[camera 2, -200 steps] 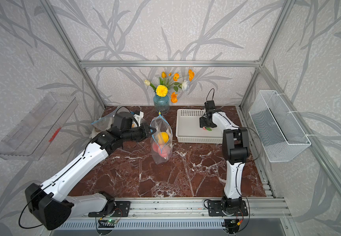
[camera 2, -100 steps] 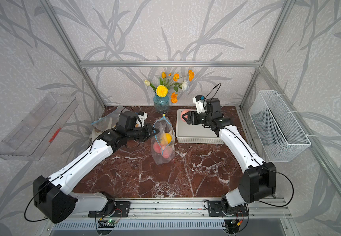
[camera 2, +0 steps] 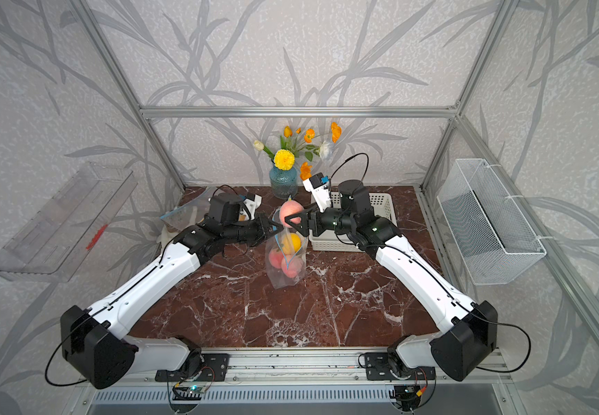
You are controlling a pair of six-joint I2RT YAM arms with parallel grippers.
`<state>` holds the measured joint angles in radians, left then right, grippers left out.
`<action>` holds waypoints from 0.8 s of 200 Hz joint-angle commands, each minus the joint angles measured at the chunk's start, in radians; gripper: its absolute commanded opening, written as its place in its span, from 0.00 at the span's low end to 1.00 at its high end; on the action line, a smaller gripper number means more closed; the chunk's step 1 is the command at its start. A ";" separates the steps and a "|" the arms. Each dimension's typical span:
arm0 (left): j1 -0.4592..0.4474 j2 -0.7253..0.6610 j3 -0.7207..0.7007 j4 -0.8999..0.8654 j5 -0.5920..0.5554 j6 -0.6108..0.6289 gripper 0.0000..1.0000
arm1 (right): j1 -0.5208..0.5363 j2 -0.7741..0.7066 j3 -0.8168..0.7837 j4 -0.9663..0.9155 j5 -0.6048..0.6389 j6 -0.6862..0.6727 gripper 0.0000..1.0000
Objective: Place the peach in a zip-top bag and seal the zipper
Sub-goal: Place the peach in the zipper food storage bag.
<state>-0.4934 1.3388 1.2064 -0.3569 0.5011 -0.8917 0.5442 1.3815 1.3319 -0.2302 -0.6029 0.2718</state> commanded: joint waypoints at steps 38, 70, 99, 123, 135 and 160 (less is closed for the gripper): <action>0.003 -0.033 0.011 0.022 0.008 -0.003 0.04 | 0.009 0.070 0.054 -0.151 0.065 -0.073 0.79; 0.004 -0.038 0.011 0.026 0.004 -0.004 0.04 | 0.014 0.091 0.090 -0.213 0.082 -0.094 0.87; 0.004 -0.026 0.039 0.075 0.013 -0.032 0.04 | 0.013 0.070 0.098 -0.201 0.097 -0.080 0.89; 0.004 -0.021 0.062 0.077 0.011 -0.031 0.04 | 0.013 0.032 0.086 -0.173 0.114 -0.065 0.89; 0.003 -0.025 0.062 0.065 0.007 -0.023 0.04 | 0.014 0.011 0.073 -0.164 0.142 -0.061 0.89; 0.003 -0.037 0.055 0.052 -0.006 -0.016 0.04 | 0.014 -0.034 0.037 -0.157 0.221 -0.053 0.89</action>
<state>-0.4934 1.3293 1.2381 -0.3141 0.5003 -0.9173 0.5529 1.4189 1.3933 -0.4141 -0.4652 0.2108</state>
